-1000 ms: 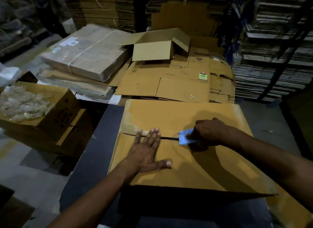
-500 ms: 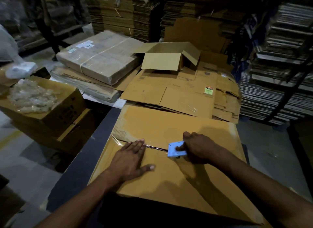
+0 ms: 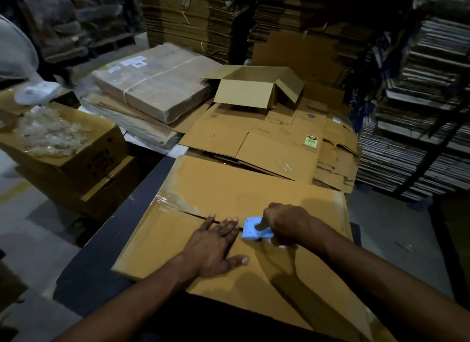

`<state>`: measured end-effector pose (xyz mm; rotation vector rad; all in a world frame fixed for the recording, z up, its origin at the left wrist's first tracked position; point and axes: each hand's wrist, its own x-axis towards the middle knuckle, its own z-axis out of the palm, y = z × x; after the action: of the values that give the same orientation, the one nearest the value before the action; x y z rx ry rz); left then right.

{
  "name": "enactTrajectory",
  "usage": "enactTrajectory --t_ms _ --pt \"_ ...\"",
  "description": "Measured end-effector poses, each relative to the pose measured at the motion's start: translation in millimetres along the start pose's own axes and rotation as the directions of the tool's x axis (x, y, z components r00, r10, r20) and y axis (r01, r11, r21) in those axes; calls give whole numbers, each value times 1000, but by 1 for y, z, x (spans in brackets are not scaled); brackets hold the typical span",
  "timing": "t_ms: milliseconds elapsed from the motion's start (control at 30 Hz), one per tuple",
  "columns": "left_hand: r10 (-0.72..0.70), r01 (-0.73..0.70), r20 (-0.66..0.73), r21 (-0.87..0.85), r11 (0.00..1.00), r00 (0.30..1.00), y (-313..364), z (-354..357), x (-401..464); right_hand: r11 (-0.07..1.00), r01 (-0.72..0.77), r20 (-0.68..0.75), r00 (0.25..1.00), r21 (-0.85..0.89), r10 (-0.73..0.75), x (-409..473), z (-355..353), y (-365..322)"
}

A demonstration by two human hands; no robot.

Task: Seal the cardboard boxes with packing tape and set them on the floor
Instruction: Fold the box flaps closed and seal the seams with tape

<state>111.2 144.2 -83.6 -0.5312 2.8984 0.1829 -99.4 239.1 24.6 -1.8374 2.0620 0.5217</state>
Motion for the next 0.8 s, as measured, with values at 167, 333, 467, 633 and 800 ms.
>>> enactTrajectory --t_ms 167,333,467,633,800 --pt "-3 3 -12 -4 1000 1000 -1 0 0 994 -111 30 993 -15 111 -11 8 24" --pt "13 -13 -13 -16 1000 1000 -1 0 0 971 -225 91 972 80 217 -35 17 55" --pt "43 -43 50 -3 999 998 3 -4 1 978 -209 52 977 23 208 -39 28 56" --pt "120 -119 89 -22 993 989 53 -9 12 985 -172 -10 985 4 172 -39 30 53" --pt "77 -72 65 -87 994 995 94 2 36 996 -88 20 996 -32 89 -48 33 57"
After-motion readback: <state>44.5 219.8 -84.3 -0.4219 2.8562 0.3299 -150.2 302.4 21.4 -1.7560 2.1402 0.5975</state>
